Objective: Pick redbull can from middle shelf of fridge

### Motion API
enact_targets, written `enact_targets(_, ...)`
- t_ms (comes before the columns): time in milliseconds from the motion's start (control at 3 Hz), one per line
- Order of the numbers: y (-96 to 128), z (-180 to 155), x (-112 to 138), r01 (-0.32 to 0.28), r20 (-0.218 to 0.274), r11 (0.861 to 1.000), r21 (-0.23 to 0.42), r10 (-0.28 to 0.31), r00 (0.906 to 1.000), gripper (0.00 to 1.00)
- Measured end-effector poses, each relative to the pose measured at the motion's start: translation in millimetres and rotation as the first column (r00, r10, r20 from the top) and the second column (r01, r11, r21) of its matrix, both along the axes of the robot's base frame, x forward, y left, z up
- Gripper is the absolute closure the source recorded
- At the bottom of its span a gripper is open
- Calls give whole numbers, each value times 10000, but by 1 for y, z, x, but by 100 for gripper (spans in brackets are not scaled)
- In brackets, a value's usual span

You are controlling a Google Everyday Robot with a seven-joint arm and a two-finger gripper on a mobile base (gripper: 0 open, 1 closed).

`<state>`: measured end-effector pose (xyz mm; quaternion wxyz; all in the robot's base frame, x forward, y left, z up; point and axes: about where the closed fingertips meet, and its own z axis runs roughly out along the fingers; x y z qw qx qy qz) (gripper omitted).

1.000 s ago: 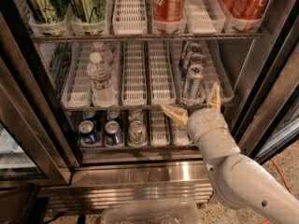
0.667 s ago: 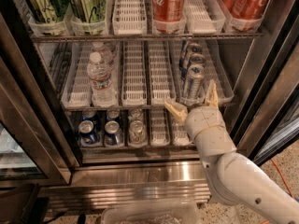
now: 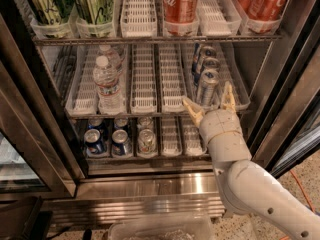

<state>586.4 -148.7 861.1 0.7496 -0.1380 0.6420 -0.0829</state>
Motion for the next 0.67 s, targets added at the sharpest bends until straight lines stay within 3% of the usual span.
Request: enact_targets(667, -12, -5, 13, 673, -252, 9976, 156, -669, 9974, 28)
